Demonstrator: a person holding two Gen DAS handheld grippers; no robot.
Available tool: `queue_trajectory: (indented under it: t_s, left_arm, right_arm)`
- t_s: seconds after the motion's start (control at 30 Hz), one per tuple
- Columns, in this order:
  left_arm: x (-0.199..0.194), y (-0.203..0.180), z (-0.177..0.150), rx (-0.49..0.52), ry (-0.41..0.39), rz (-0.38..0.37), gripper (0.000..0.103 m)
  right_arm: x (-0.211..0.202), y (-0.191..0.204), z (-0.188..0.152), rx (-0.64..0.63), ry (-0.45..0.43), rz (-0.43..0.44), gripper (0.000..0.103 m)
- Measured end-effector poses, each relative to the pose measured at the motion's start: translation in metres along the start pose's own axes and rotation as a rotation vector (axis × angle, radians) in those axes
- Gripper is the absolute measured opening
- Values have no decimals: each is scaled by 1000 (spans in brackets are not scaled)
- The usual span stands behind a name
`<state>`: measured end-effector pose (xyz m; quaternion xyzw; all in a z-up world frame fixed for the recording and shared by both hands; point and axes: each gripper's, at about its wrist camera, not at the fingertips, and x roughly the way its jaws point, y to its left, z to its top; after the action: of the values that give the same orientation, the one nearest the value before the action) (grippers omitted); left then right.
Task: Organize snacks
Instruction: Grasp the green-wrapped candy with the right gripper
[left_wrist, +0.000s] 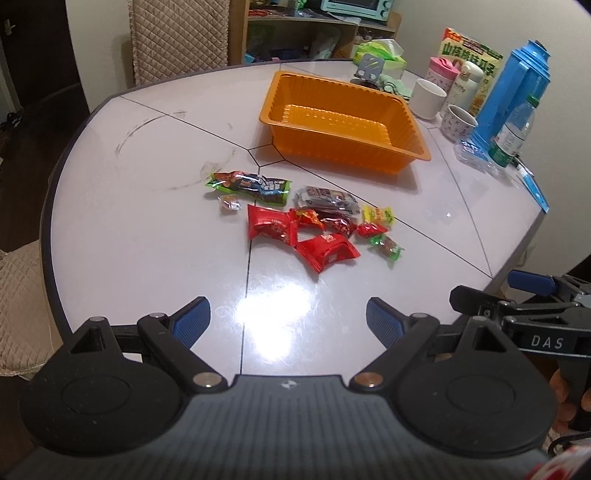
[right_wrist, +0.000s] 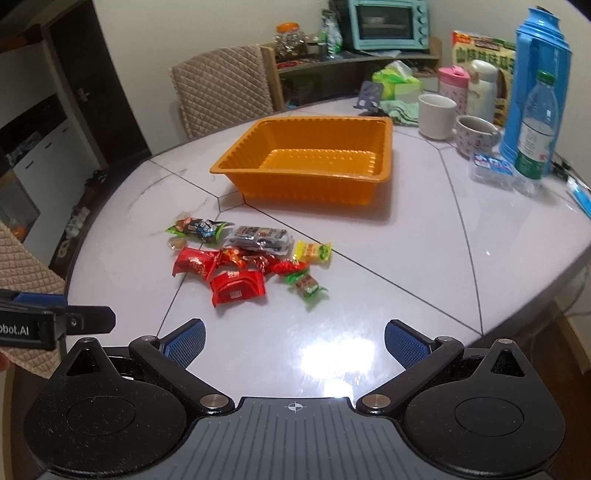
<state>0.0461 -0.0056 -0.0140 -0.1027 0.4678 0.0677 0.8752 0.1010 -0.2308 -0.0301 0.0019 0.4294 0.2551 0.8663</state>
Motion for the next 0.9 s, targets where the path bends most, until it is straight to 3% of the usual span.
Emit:
queue_trajectory:
  t_s: [0.27,0.33,0.47,0.63,0.9]
  left_arm:
    - [16,4,3,-51,-9,46,90]
    - [21,4,5,-55,-11,56,90]
    - [31,5,6,-70,-7,68,90]
    - [43,5,7,-77,-4,82,90]
    - [64,5,9,-70,-4,99,90]
  right_arm:
    - [27,-21,3,-36,-18,60,103]
    - [35,-25,4,-58,-22,81,92]
    - [52,-33,5,-88,-5,105,87]
    - [75,-37,7,-149,17,138,68]
    - [107,-40,16,-214,34,173,54]
